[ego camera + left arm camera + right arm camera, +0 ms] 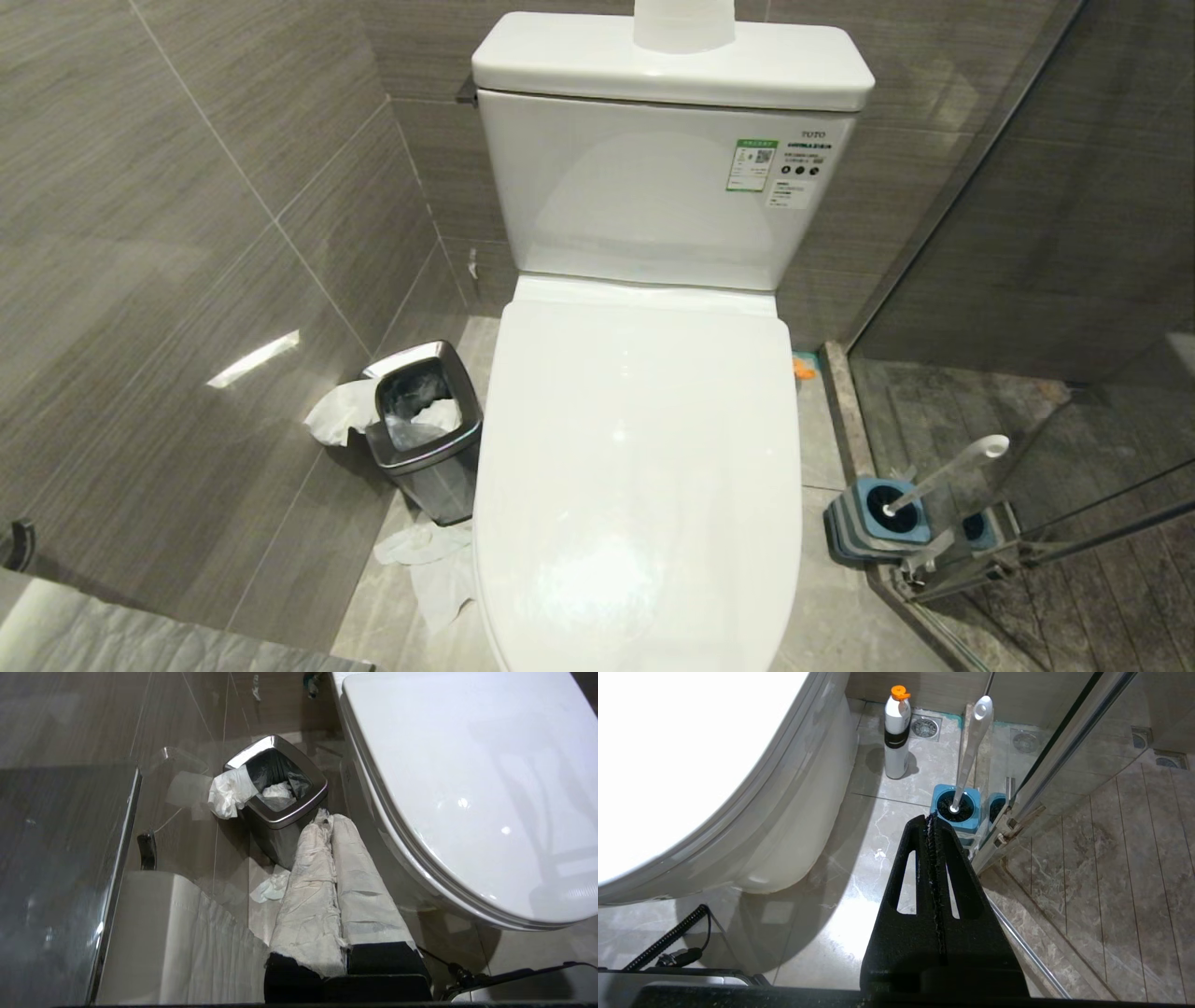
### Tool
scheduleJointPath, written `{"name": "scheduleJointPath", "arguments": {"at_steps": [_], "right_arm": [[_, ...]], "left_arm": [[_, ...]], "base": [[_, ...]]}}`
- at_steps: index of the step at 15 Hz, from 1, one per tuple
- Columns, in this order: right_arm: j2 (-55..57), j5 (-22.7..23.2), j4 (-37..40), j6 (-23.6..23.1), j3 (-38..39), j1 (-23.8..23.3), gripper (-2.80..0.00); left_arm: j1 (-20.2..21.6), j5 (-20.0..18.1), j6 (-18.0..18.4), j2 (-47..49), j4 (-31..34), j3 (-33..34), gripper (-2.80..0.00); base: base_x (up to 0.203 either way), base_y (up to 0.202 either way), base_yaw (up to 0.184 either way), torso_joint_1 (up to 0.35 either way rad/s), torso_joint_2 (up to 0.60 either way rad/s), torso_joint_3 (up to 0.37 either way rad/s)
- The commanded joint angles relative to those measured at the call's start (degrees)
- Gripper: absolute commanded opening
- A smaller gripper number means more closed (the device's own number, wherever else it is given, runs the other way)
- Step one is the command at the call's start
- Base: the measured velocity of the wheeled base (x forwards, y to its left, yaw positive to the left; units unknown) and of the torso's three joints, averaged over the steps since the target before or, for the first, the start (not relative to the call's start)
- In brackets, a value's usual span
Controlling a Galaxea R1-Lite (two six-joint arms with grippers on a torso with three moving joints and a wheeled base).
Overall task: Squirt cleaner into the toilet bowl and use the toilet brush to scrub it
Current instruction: Use the left hand to lift the toilet lid slightly
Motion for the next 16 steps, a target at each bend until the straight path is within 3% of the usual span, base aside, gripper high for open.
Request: {"name": "scheduleJointPath", "arguments": {"at_steps": [1, 5, 16], "right_arm": [[0.02, 0.03, -0.03, -0.02, -0.09, 0.01, -2.80], [0.02, 0.03, 0.03, -0.02, 0.00, 0.01, -2.80], [0.02, 0.03, -0.03, -0.02, 0.00, 0.01, -2.80]], "left_arm": [[-1.42, -0.02, 1.16, 8.48, -0.98, -2.33, -2.80], [-1.88, -0.01, 2.00, 18.51, -8.38, -5.21, -2.80], [-1.95, -0.01, 4.58, 38.32, -14.54, -14.09, -2.80]], "base": [[0.000, 0.000, 0.000, 0.000, 0.00, 0.000], [0.000, 0.000, 0.000, 0.000, 0.00, 0.000], [0.000, 0.000, 0.000, 0.000, 0.00, 0.000]]}}
